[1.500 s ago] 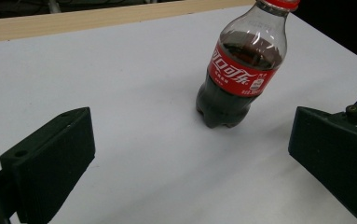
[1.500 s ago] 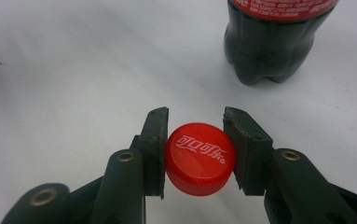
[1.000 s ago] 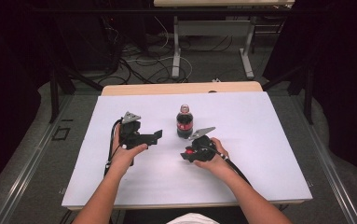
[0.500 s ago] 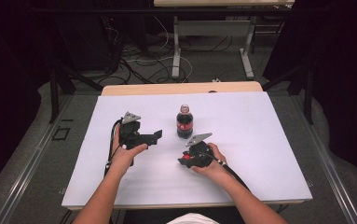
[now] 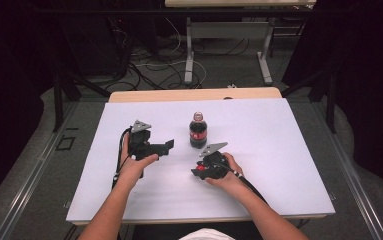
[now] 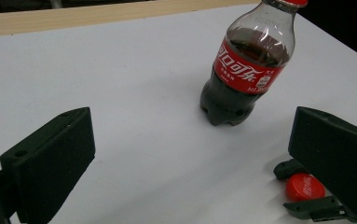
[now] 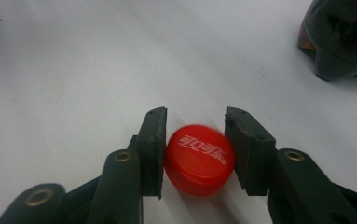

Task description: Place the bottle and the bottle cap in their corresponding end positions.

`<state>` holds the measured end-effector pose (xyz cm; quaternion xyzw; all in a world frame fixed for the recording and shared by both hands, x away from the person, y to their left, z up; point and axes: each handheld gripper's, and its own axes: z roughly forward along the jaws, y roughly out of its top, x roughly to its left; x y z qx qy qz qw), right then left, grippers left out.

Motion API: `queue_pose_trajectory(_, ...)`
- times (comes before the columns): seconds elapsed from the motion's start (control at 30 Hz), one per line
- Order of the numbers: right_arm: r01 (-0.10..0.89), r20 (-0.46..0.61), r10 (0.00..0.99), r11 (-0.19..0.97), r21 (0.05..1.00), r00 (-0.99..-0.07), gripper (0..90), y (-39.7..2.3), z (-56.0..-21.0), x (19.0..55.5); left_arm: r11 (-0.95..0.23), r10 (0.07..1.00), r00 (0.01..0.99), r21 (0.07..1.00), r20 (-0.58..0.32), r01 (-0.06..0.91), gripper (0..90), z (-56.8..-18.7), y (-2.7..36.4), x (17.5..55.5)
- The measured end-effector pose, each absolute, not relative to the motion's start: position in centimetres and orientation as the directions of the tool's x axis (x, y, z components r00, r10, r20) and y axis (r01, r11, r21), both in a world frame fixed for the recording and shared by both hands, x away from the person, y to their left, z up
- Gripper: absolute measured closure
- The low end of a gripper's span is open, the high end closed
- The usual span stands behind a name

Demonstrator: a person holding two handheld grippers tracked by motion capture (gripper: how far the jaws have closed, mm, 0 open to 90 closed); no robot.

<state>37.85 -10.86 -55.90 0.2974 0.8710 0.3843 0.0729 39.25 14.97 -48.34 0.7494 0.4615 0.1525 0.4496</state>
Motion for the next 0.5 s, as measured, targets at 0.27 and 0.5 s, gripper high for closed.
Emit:
queue_pose_trajectory(0.27,0.449,0.098,0.568,0.521,0.726,-0.817,46.1,-10.92,-55.82,37.94,-0.168,0.835,0.517,0.810,-0.186,0.562,0.7,-48.50,14.91,39.30)
queue_pose_trajectory(0.5,0.441,0.107,0.580,0.473,0.763,-0.807,38.9,-11.57,-54.95,38.02,-0.165,0.836,0.516,0.810,-0.188,0.563,0.7,-48.63,15.03,39.39)
